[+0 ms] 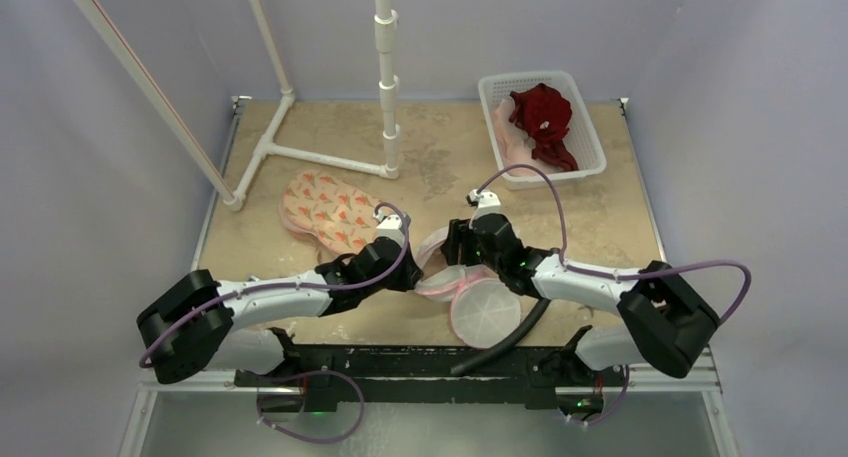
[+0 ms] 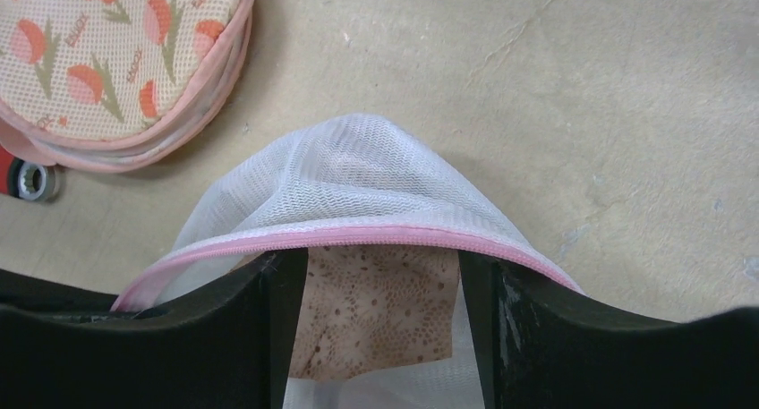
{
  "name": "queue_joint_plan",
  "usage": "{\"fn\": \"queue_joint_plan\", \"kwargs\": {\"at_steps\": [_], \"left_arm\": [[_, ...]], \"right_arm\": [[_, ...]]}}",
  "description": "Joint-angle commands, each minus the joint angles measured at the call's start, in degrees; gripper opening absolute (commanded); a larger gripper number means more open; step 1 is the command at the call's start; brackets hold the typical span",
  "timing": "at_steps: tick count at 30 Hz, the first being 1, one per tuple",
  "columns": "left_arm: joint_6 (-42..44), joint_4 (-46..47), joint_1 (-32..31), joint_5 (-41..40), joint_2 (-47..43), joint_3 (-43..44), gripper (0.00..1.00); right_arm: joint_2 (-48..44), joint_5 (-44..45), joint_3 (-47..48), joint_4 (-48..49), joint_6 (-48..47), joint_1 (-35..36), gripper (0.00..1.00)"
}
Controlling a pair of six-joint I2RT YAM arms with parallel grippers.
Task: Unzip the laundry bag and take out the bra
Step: Pick up the bra from the laundry bag.
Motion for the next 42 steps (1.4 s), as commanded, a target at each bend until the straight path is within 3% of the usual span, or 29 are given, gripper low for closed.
{"fn": "queue_joint_plan", "kwargs": {"at_steps": [1, 12, 22, 28, 32, 36, 42], "left_arm": [[-0.4, 2.2, 0.3, 0.3, -0.2, 1.4, 0.00], [-0.3, 2.9, 0.3, 0.3, 0.6, 0.3, 0.00], [-0.6, 3.3, 0.4, 0.6, 0.3, -1.1, 0.00], [-0.6, 2.8, 0.3, 0.3, -0.5, -1.4, 0.00], [-0.7, 2.9, 0.3, 0.3, -0.6, -1.6, 0.00], [-0.7, 2.9, 0.3, 0.3, -0.8, -1.6, 0.00], [-0.7, 2.9, 0.3, 0.2, -1.0, -1.8, 0.00]], "right_arm": [[1.4, 2.5, 0.1, 4.9, -1.4, -0.4, 0.67], [3.5, -2.8, -1.5, 10.0, -2.9, -0.9, 0.72], [3.2, -10.4, -3.8, 16.2, -3.0, -1.0, 0.56], [3.8, -10.5, -3.5, 15.5, -3.1, -1.1, 0.32], [4.1, -10.5, -3.3, 15.2, -3.0, -1.1, 0.32], [6.0, -11.5, -2.1, 13.7, -3.4, -1.1, 0.43], [8.6, -12.0, -1.8, 13.2, -3.3, -1.1, 0.32]]}}
